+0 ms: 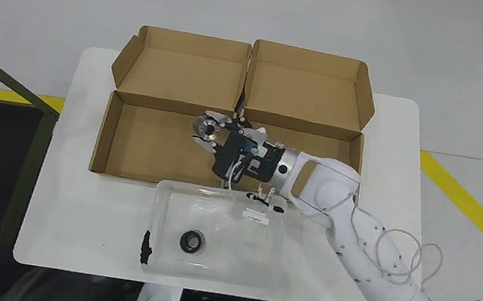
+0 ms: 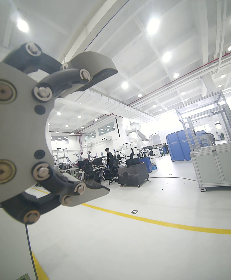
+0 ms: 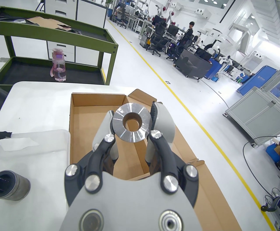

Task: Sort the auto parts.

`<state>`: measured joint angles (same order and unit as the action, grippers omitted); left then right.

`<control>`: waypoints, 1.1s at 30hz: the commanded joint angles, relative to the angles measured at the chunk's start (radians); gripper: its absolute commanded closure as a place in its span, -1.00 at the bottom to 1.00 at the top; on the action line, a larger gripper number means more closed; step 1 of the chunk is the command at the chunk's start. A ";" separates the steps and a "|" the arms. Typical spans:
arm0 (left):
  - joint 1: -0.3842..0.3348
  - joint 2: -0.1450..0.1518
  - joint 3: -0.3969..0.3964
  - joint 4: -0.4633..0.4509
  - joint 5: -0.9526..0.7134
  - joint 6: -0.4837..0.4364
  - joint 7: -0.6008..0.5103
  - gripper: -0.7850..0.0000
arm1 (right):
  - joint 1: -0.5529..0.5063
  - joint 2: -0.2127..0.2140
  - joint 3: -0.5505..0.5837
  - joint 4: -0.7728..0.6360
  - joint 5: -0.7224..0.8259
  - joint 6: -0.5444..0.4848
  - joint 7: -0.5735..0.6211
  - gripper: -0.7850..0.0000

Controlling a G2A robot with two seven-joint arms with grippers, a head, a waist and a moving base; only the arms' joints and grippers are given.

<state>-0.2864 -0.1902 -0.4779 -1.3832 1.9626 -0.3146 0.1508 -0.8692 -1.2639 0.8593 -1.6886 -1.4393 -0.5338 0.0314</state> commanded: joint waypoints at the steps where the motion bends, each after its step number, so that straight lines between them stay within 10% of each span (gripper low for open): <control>1: 0.000 0.000 0.000 0.000 0.000 0.000 0.000 -1.00 | 0.025 -0.009 -0.019 0.035 0.017 -0.005 0.023 1.00; 33: 0.000 0.000 0.000 0.000 0.000 0.000 0.000 -1.00 | 0.350 -0.192 -0.273 0.594 0.214 -0.042 0.259 1.00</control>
<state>-0.2864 -0.1902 -0.4779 -1.3832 1.9626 -0.3146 0.1508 -0.5226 -1.4528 0.5894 -1.1078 -1.2256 -0.5760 0.2893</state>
